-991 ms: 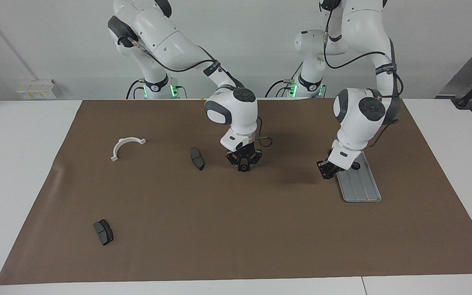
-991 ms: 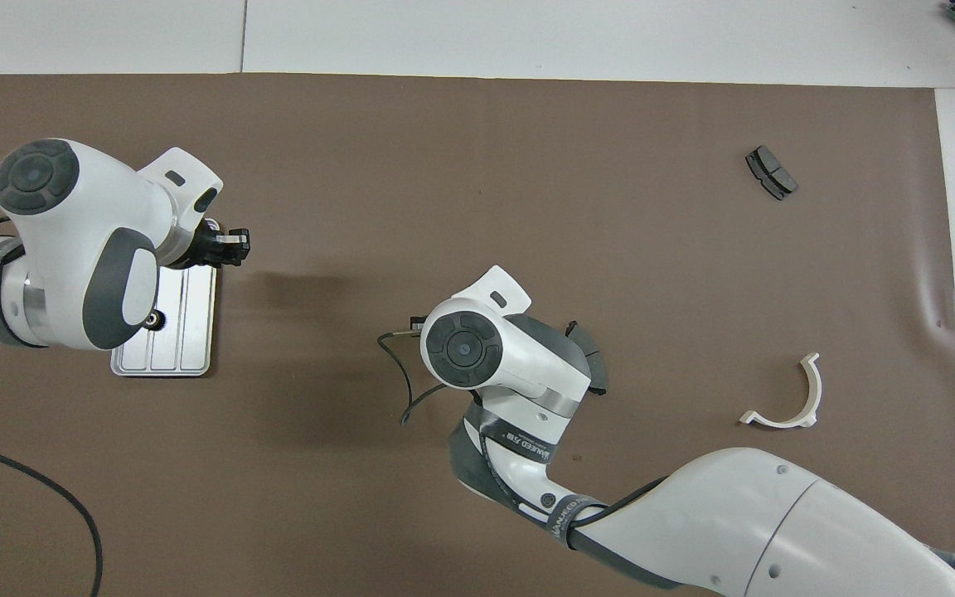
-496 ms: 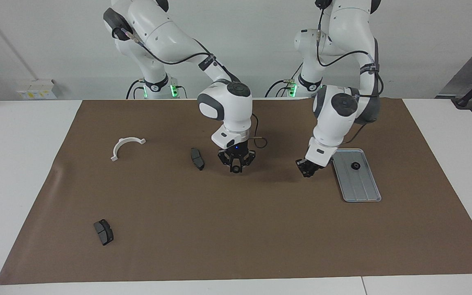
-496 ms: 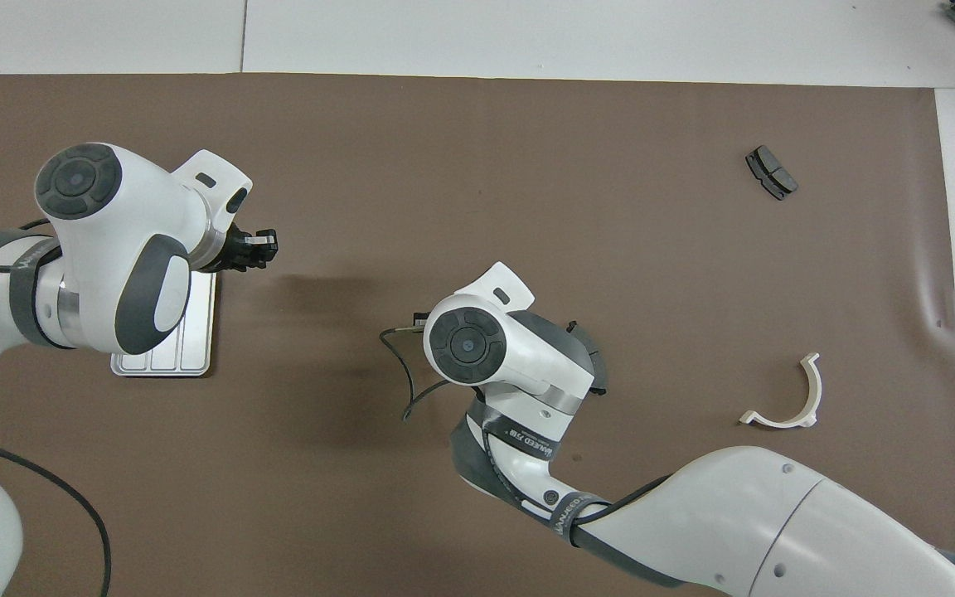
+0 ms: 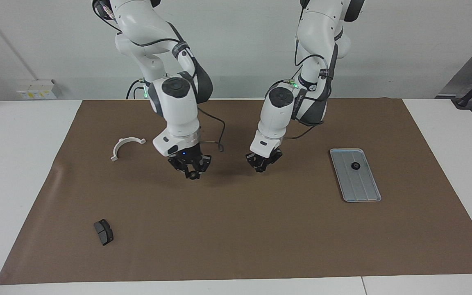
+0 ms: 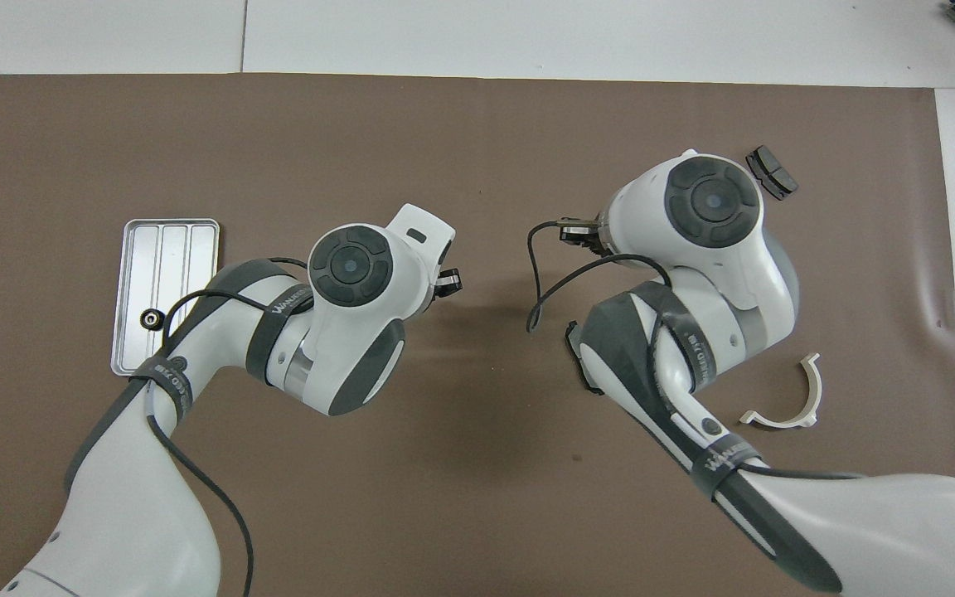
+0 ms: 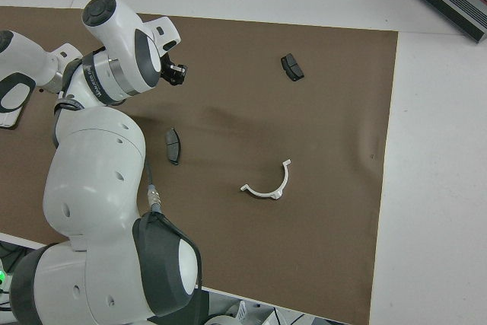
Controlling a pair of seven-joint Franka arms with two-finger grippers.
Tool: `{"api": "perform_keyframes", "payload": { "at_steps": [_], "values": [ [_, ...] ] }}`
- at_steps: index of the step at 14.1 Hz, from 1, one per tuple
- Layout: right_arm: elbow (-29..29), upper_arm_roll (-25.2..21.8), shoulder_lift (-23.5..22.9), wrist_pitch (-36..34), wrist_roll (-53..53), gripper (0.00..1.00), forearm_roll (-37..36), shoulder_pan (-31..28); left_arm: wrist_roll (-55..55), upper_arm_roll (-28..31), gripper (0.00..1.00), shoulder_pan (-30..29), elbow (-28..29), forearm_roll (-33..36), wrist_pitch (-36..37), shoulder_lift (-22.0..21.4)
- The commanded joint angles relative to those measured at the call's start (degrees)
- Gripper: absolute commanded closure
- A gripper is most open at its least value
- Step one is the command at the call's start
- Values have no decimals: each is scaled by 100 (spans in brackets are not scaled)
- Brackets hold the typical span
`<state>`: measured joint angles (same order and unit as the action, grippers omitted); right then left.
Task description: Place bearing gear from tray to pile
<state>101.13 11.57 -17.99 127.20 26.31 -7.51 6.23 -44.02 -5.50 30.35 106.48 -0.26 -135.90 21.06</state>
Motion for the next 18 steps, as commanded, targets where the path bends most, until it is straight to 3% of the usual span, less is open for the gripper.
{"api": "perform_keyframes", "payload": {
  "at_steps": [1, 3, 4, 5, 7, 12, 13, 14, 15, 16, 18],
  "values": [
    [336, -574, 181, -20, -1125, 100, 469, -8, -45, 84, 64, 208, -119, -18, -191, 91],
    [696, -926, 330, 41, -1829, 100, 829, -8, -37, 84, 30, 279, -119, -18, -288, 135],
    [855, -1085, 348, 103, -2075, 100, 943, -8, -37, 93, 6, 296, -119, -9, -288, 135],
    [969, -1234, 348, 121, -2330, 100, 1032, -8, -37, 102, 0, 296, -128, -9, -253, 135],
    [1171, -1419, 357, 339, -2718, 100, 1339, -8, -37, 128, 0, 165, -145, 17, -52, 100],
    [1647, -1692, 366, 736, -3315, 100, 1367, -8, 953, 137, 0, -1335, -102, 35, 686, -172],
    [1647, -1728, 357, 736, -3404, 92, 1367, -8, 1339, 146, 0, -1626, -101, 26, 870, -260],
    [1656, -1737, 357, 745, -3431, 68, 1367, -8, 1926, 137, 0, -1985, -101, 35, 1046, -321],
    [1647, -1737, 348, 745, -3388, 11, 1367, 1, 2576, 137, 0, -2311, -75, 26, 1170, -374],
    [1612, -1737, 348, 728, -3370, 0, 1367, 1, 3200, 137, 0, -2601, -40, 26, 1266, -410],
    [1481, -1693, 401, 631, -3283, 0, 1366, 53, 3977, 146, 0, -2989, 161, 26, 1250, -497]
  ]
}}
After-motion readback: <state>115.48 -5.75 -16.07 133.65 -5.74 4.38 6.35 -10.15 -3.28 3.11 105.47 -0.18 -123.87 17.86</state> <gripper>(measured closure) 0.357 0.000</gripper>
